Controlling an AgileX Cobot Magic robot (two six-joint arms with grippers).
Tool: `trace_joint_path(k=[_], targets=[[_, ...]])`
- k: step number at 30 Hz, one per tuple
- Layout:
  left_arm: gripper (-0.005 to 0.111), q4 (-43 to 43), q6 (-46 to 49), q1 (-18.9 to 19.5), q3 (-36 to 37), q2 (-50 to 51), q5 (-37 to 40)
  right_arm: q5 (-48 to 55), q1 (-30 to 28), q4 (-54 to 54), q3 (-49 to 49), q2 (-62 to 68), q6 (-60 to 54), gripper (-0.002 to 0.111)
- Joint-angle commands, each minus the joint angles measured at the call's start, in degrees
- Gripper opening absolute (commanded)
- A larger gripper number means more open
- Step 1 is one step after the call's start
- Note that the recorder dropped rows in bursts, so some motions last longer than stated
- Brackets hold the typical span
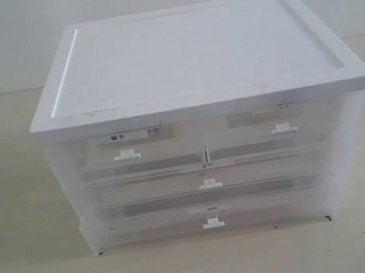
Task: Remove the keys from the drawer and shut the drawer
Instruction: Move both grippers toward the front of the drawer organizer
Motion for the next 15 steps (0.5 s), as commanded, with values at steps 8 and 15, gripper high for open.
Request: trace_joint_path(k=[8, 15], targets=[[0.004, 43.1, -51.5, -4.6, -5.6, 2.0, -21.7, -9.6, -0.2, -25.1, -1.9, 1.0, 28.1, 0.0], [0.004, 85.2, -65.3, -5.5, -16.0, 24.5, -66.1, -18.1, -0.2, -54.8, -5.4, 16.1, 50.5, 0.0]])
